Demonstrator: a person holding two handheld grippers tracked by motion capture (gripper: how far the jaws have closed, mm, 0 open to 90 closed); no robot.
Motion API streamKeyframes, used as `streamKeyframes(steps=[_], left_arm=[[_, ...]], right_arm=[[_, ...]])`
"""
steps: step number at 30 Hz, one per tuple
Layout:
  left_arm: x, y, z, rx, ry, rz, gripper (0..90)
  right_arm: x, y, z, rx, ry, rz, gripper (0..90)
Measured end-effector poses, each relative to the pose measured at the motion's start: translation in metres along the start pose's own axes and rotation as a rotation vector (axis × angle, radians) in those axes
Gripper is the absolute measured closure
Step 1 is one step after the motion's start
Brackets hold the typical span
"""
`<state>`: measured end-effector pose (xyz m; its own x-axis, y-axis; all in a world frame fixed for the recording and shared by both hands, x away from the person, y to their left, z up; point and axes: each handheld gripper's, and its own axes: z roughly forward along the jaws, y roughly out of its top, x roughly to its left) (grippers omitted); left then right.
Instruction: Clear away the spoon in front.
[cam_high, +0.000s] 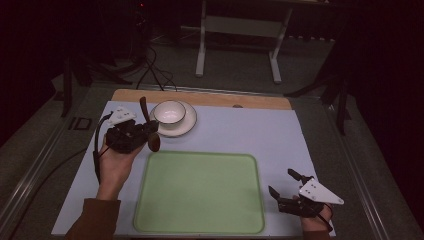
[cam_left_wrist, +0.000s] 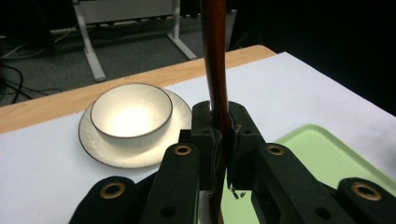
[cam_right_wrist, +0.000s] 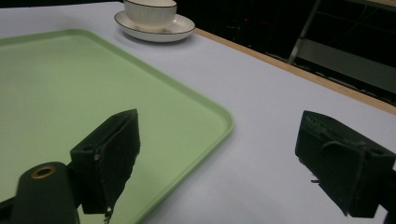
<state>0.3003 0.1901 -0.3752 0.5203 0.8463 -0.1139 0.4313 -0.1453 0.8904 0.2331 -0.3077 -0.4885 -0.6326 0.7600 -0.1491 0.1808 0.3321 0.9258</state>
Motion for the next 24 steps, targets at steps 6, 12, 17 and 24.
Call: streamKeyframes(steps=[6, 12, 17, 24], left_arm=[[-0.003, -0.013, -0.012, 0.004, -0.034, -0.006, 83.7], [-0.005, -0.025, -0.021, 0.020, -0.048, -0.008, 83.7], [-0.007, -0.034, -0.026, 0.031, -0.057, -0.011, 83.7], [-0.015, -0.053, -0.030, 0.073, -0.085, -0.030, 83.6]], right_arm=[[0.000, 0.000, 0.000, -0.002, -0.001, -0.001, 13.6], [0.000, 0.000, 0.000, 0.001, 0.000, 0.001, 13.6], [0.000, 0.000, 0.000, -0.001, 0.000, -0.002, 13.6], [0.000, 0.000, 0.000, 0.001, 0.002, -0.005, 13.6]])
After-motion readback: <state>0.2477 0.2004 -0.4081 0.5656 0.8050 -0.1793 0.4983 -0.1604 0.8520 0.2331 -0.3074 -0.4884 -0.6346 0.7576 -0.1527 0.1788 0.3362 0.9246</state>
